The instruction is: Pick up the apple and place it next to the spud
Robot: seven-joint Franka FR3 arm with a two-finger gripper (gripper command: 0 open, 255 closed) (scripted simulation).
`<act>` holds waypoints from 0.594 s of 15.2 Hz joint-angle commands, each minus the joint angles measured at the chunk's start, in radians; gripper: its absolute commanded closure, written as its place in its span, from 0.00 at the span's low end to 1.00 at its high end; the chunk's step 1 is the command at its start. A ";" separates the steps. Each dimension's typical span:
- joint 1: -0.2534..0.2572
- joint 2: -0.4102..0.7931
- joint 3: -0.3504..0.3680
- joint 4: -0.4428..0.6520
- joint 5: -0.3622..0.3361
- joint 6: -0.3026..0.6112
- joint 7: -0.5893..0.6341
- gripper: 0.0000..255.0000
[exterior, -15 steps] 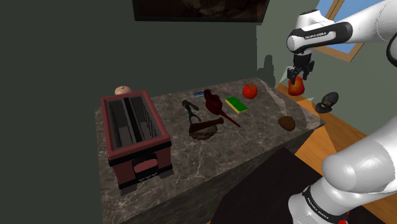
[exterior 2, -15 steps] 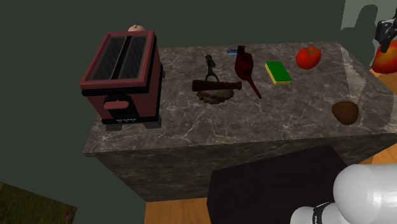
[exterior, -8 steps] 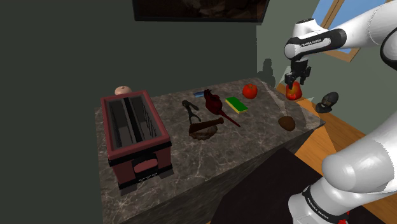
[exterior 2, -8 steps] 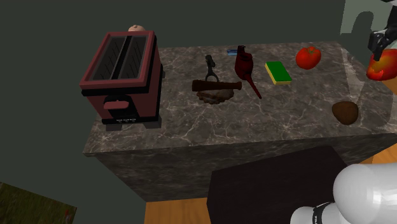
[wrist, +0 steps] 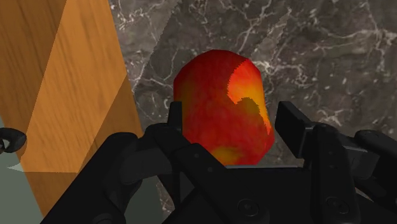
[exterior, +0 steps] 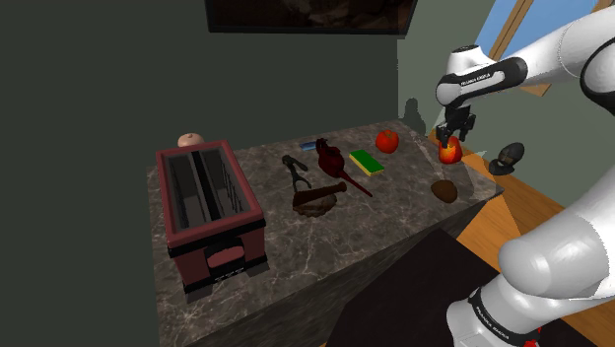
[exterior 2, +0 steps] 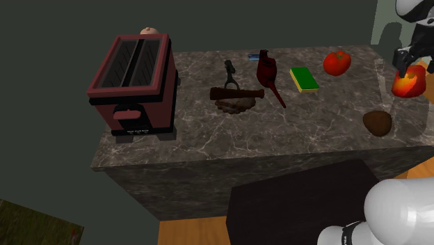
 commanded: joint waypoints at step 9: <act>-0.004 0.068 -0.005 -0.053 -0.023 0.116 0.047 1.00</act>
